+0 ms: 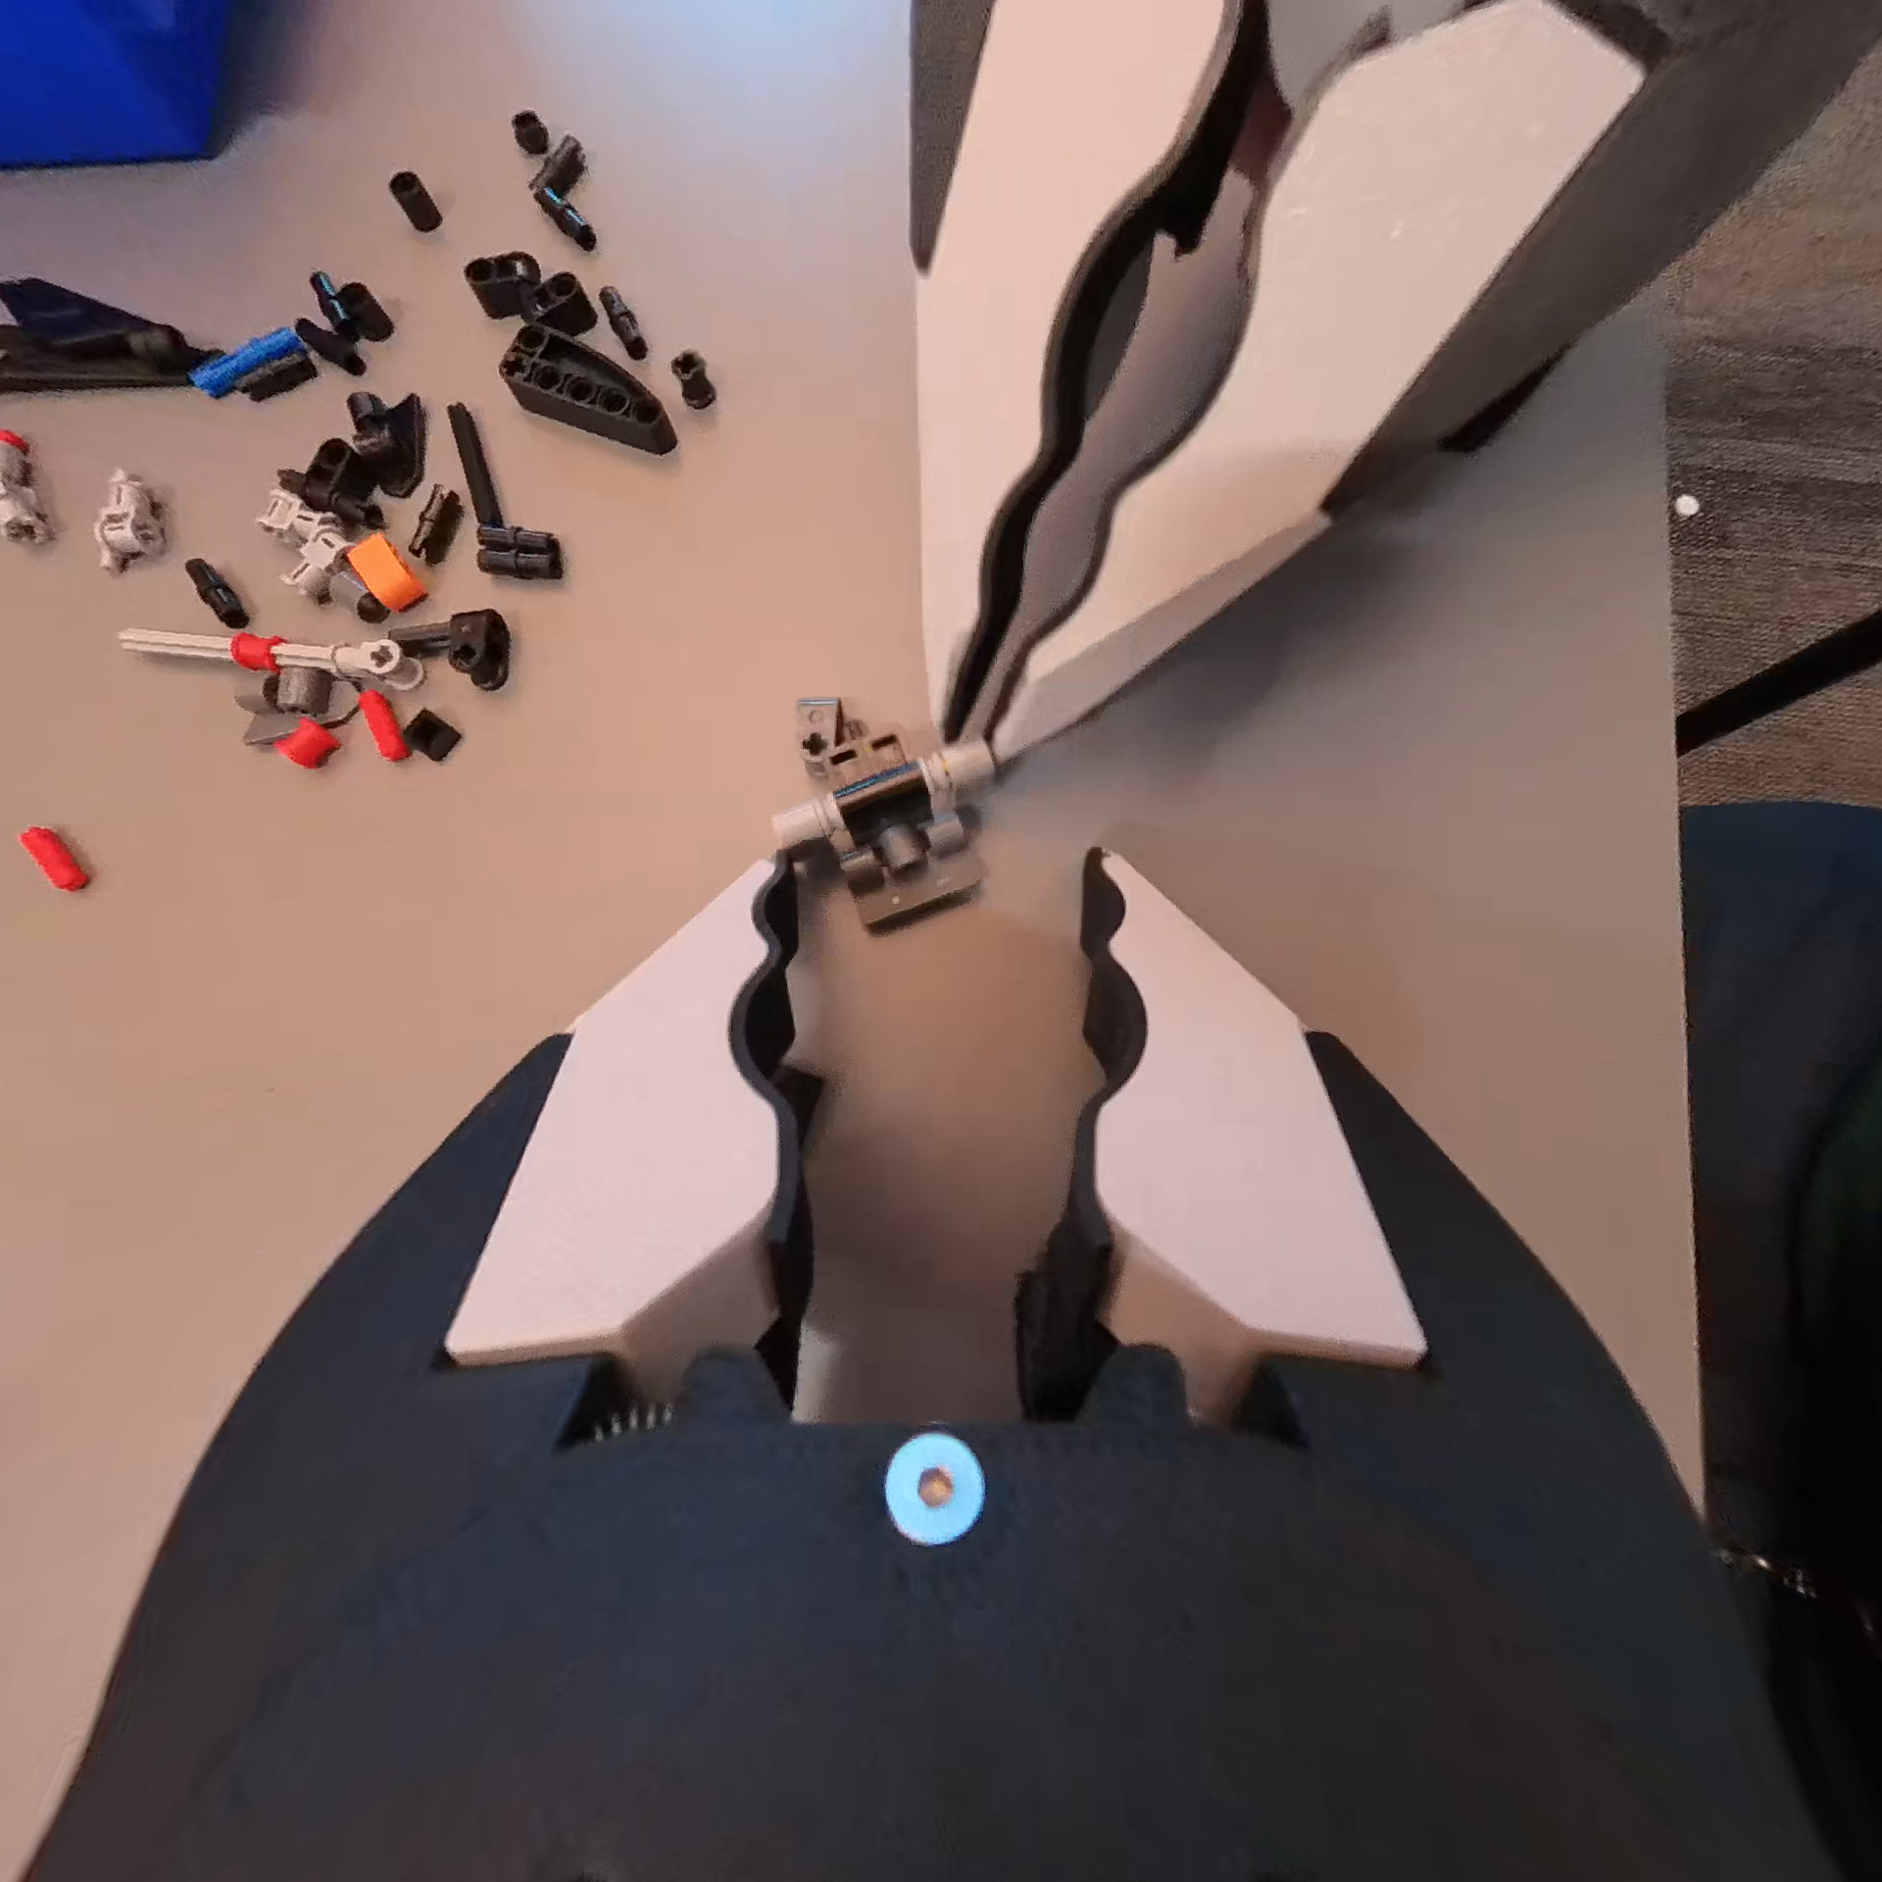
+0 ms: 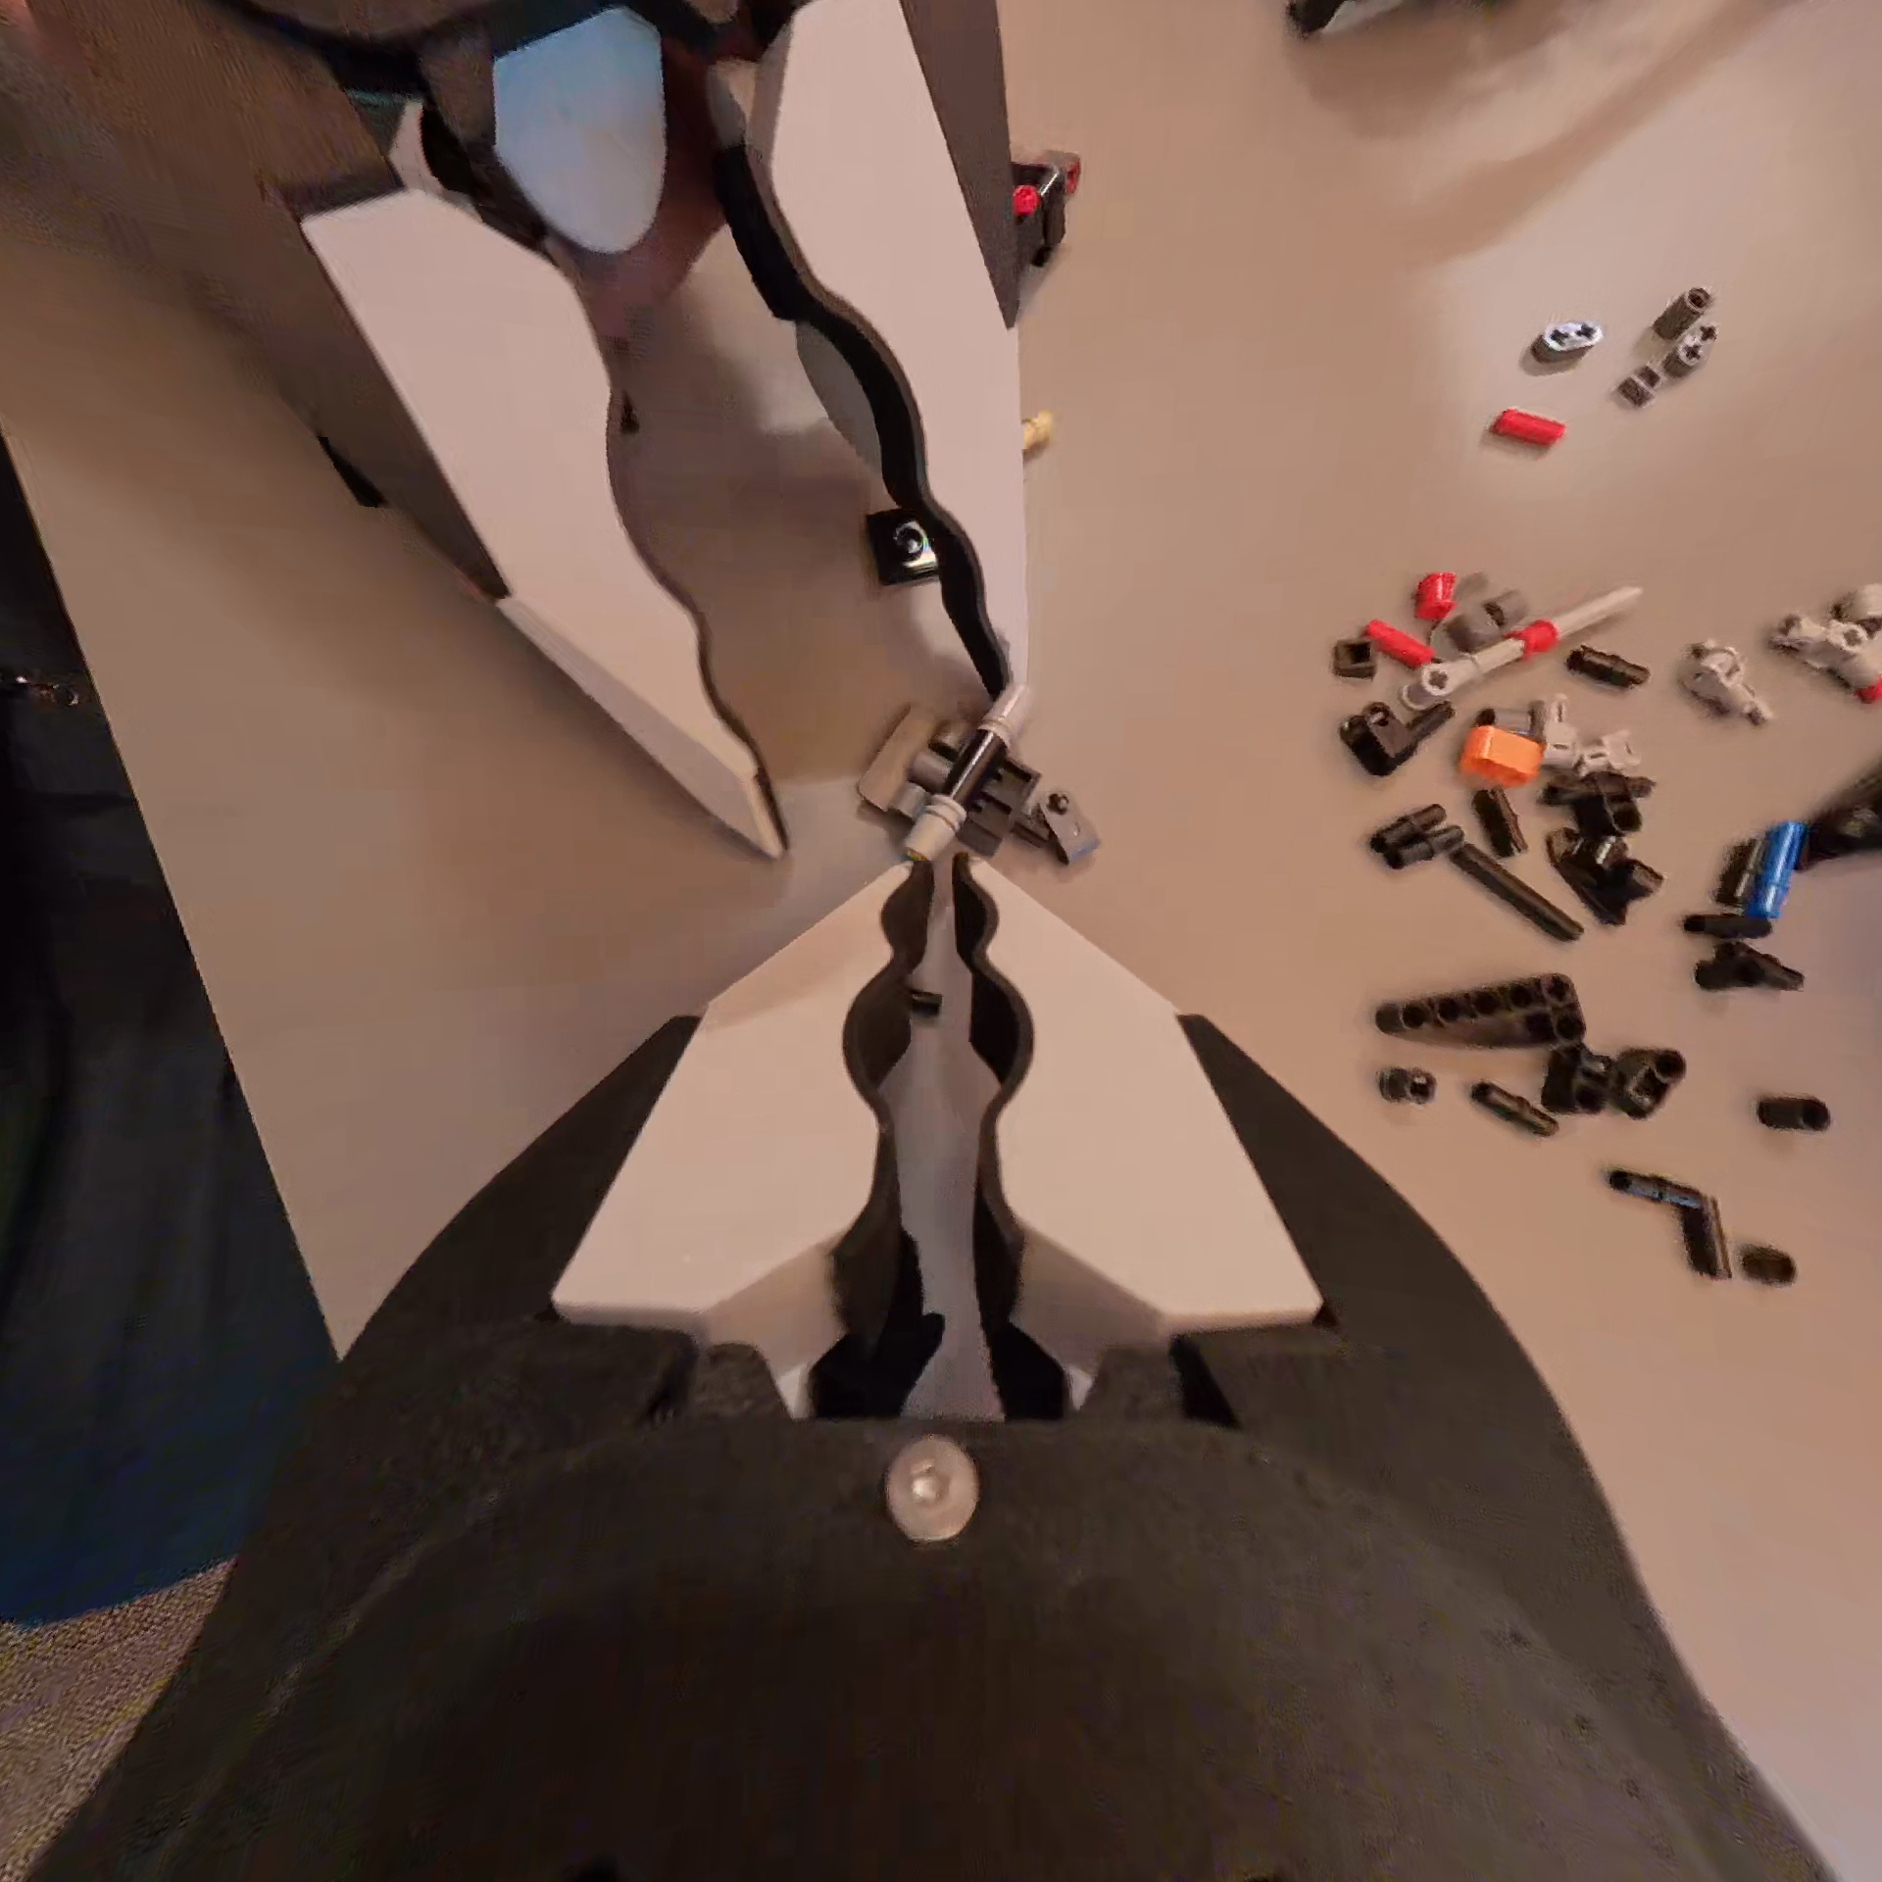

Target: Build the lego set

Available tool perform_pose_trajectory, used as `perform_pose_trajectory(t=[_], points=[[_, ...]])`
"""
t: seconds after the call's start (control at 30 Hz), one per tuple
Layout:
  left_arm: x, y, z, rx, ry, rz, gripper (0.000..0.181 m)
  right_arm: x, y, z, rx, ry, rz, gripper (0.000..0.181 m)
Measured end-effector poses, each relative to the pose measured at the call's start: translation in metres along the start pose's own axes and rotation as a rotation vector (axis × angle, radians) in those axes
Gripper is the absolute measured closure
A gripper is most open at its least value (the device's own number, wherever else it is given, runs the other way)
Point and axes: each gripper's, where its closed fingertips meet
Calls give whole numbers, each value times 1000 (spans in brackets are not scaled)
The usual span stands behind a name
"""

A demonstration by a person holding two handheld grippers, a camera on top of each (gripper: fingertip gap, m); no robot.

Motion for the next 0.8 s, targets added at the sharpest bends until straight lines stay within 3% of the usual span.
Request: perform_pose_trajectory(t=[0.13,0.4,0.53,0.8], points=[[0,4,0,-8,0,17,133,-4,10,-4,-16,-17,-44,181],[-5,3,-6,-61,-3,17,126,3,-2,1,-14,-27,-13,177],[-6,7,-8,-54,-6,-7,140,-2,0,1,-7,-29,-36,179],[-5,5,-9,-133,1,-15,141,-2,0,1,-17,-54,-43,181]])
Point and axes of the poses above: each gripper's, where its closed fingertips meet, x back along the fingers, z out of its underside, y = z × x across the jaws, and after that the axes turned 5 degrees about y, right-handed
